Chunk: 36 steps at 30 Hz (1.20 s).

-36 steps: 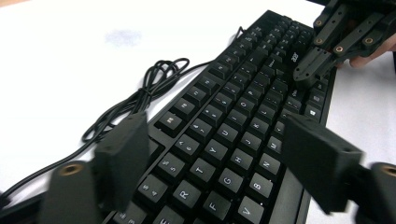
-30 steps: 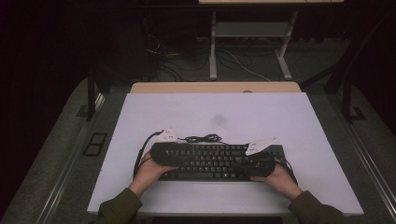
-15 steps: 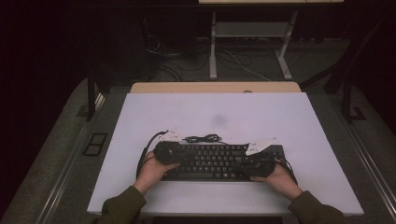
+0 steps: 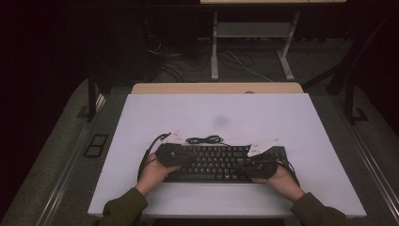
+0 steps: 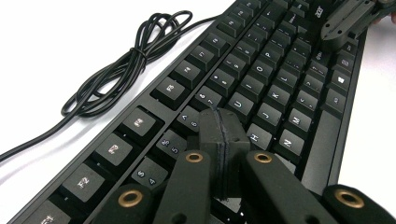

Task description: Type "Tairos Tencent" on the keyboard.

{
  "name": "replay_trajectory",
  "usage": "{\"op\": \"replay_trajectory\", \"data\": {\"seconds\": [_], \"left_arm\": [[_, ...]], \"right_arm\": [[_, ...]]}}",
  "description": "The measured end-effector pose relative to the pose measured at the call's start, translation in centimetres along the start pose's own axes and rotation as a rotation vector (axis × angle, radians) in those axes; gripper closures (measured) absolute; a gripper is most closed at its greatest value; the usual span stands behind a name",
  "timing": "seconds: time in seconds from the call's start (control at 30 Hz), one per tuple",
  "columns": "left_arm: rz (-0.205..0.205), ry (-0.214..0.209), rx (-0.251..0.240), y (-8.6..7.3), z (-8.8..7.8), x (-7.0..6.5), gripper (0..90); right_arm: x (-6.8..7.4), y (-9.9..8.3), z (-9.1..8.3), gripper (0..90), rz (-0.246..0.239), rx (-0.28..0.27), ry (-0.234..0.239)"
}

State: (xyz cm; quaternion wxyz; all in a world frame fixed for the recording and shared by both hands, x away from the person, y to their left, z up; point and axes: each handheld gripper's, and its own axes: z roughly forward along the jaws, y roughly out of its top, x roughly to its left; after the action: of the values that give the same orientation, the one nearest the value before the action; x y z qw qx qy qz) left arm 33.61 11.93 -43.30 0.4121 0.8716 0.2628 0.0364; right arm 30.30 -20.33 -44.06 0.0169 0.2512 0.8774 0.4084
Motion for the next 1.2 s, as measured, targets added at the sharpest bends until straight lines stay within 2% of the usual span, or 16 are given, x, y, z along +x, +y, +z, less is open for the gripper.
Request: {"op": "replay_trajectory", "data": {"seconds": [0.47,0.7,0.87,1.2], "left_arm": [[0.005,0.002,0.024,0.0,0.2,-0.1,89.3],[-0.002,0.004,-0.008,0.3,-0.5,-0.2,89.3],[-0.008,0.005,-0.006,0.2,-0.5,0.0,89.3],[-0.016,-0.002,-0.039,0.2,-1.6,-0.2,89.2]], "right_arm": [[0.0,0.0,0.0,89.4,0.0,0.0,-0.001],[0.0,0.0,0.0,89.4,0.001,0.0,0.0],[0.0,0.0,0.0,89.4,0.001,0.001,0.0],[0.0,0.0,0.0,89.4,0.001,0.001,-0.001]]}}
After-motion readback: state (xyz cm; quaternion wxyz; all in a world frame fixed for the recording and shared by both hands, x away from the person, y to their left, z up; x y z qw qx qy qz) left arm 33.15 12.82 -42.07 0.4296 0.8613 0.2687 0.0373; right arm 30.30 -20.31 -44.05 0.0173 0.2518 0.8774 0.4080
